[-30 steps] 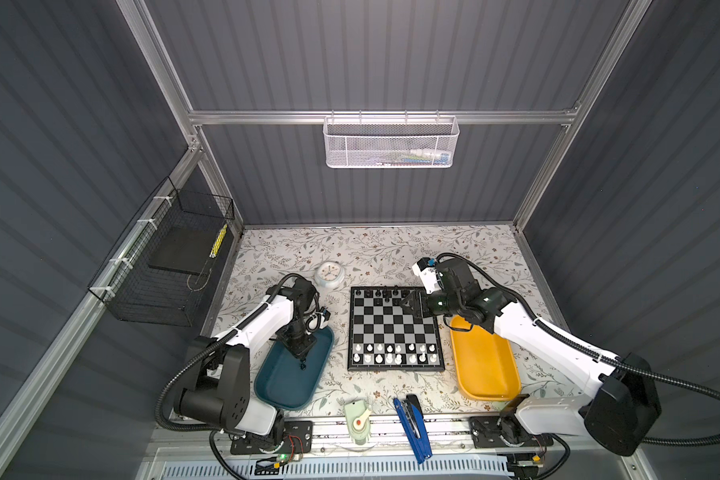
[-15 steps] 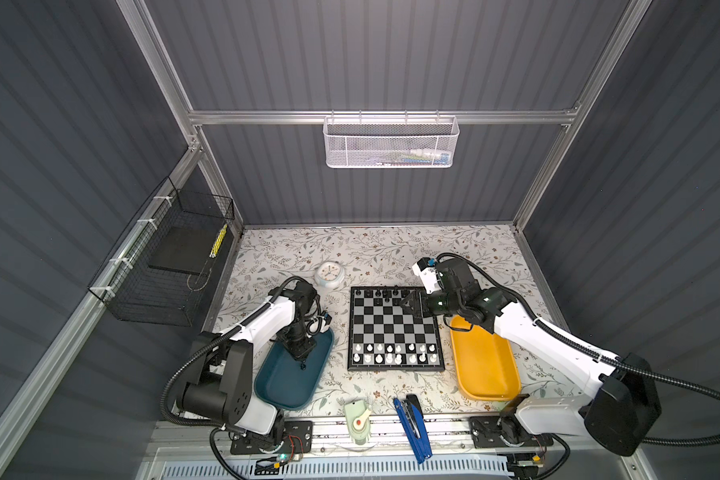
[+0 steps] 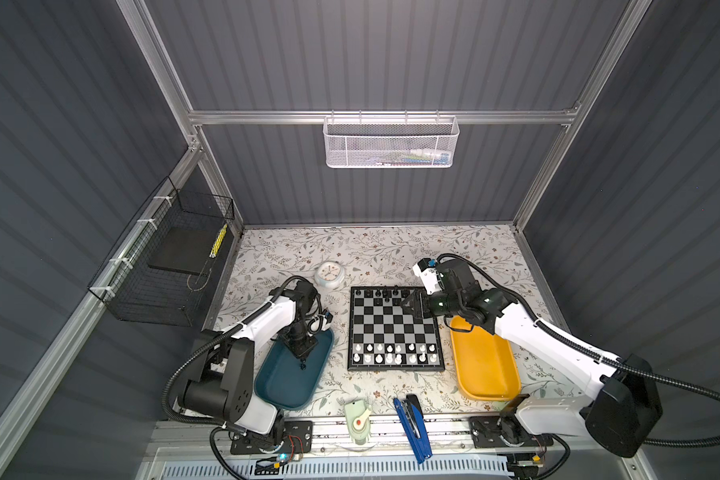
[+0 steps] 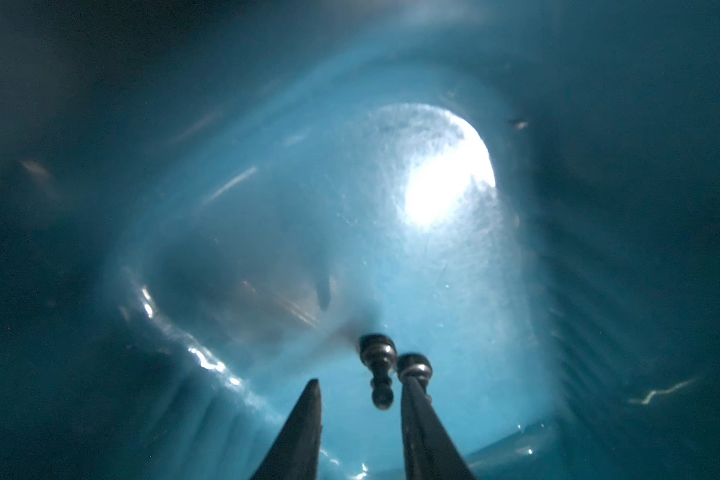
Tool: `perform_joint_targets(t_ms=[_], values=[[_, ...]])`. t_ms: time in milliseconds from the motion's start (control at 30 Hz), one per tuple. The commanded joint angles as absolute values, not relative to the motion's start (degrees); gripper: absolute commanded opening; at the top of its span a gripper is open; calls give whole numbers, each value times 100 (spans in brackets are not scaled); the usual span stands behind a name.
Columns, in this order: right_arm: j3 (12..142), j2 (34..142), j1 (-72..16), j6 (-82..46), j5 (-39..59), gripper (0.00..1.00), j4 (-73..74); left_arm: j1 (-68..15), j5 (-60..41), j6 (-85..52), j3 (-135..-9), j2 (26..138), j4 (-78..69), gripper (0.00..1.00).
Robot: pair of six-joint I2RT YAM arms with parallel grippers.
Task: Set up the chess pieces on the board
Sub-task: 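Lower the open left gripper toward the two remaining black pawns, then align the open left gripper over a black pawn in the teal tray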
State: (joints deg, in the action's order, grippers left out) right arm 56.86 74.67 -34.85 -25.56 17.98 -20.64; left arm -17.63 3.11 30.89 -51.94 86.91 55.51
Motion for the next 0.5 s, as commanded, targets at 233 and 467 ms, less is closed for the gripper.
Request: perform_joint_targets(t_ms=[233, 467], values=[[5605, 7365, -3469, -2584, 1798, 37, -2057, -1731, 224, 3073, -4971, 8599, 5551, 32], [5580, 7352, -3466, -2593, 1792, 37, -2057, -1731, 237, 2993, -4965, 8303, 5484, 30]])
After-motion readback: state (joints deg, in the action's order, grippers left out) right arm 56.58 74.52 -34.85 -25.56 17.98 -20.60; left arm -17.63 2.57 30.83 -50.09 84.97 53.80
